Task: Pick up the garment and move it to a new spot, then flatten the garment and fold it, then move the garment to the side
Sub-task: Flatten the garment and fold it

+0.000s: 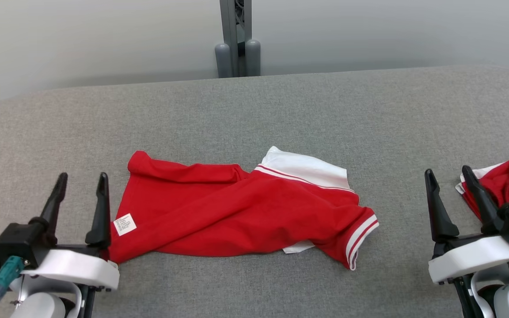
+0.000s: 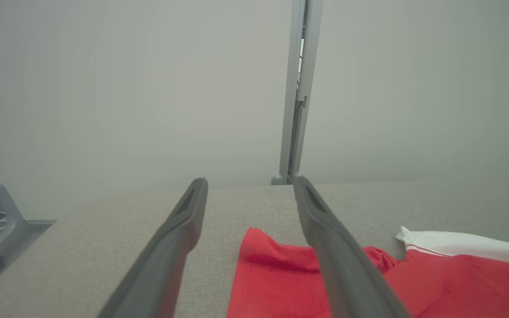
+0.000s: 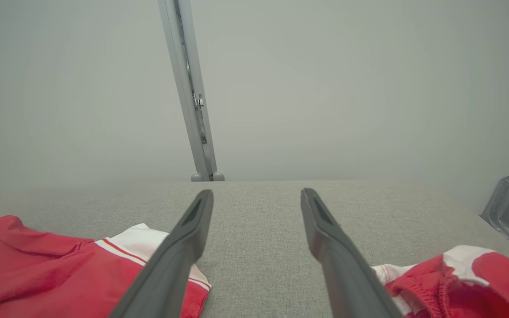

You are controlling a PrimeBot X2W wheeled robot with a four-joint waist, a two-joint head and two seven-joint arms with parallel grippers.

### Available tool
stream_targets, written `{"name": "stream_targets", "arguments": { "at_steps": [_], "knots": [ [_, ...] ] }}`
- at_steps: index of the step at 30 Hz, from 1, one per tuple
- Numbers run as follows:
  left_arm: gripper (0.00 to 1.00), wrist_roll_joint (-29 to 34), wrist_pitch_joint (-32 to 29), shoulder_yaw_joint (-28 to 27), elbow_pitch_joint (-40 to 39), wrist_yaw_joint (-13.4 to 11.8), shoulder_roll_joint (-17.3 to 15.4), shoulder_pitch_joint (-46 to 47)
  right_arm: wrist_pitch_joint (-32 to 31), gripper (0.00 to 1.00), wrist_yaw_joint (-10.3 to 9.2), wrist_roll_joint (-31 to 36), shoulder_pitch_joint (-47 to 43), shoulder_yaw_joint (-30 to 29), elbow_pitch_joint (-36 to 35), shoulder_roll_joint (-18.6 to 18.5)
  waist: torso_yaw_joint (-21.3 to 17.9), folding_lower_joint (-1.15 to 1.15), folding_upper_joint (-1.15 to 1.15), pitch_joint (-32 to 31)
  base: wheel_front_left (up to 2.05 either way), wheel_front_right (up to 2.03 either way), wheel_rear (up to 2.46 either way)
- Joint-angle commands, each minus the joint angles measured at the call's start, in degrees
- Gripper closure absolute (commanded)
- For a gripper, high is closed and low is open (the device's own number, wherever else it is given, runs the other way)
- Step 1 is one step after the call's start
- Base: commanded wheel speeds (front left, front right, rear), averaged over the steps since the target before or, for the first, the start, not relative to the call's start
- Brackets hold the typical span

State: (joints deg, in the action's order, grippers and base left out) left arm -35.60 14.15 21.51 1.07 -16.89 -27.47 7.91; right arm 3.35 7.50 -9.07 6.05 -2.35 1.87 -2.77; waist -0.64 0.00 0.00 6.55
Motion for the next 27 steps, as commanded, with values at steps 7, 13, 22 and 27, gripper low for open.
{"name": "stream_targets", "arguments": {
  "at_steps": [7, 13, 22, 27],
  "knots": [
    [0.0, -0.2, 0.0, 0.9, 0.1, -0.1, 0.5, -1.8, -0.4, 0.0, -0.02, -0.5, -2.0, 0.1, 0.8, -0.3, 1.0, 0.0, 0.0, -1.0, 0.0, 0.0, 0.0],
    [0.0, 0.2, -0.3, 1.5, 0.3, -0.4, 0.9, -1.3, -0.8, 0.0, -0.02, 0.1, -2.2, -0.2, 1.1, -0.3, 1.7, 0.0, 0.0, -1.1, 0.0, 0.0, 0.0],
    [0.0, 0.4, -0.1, 2.1, 0.9, 0.2, 1.9, 1.2, -2.7, 0.0, -0.02, 2.8, 3.2, 0.4, 5.3, -0.3, 3.1, 0.0, 0.0, 0.7, 0.0, 0.0, 0.0],
    [0.0, 0.3, 0.0, 2.7, 1.9, 0.8, 2.6, 2.4, -4.3, 0.0, -0.02, 4.1, 8.4, 3.3, 12.2, -1.4, 5.0, 0.0, 0.0, 2.5, 0.0, 0.0, 0.0]
  ]
}}
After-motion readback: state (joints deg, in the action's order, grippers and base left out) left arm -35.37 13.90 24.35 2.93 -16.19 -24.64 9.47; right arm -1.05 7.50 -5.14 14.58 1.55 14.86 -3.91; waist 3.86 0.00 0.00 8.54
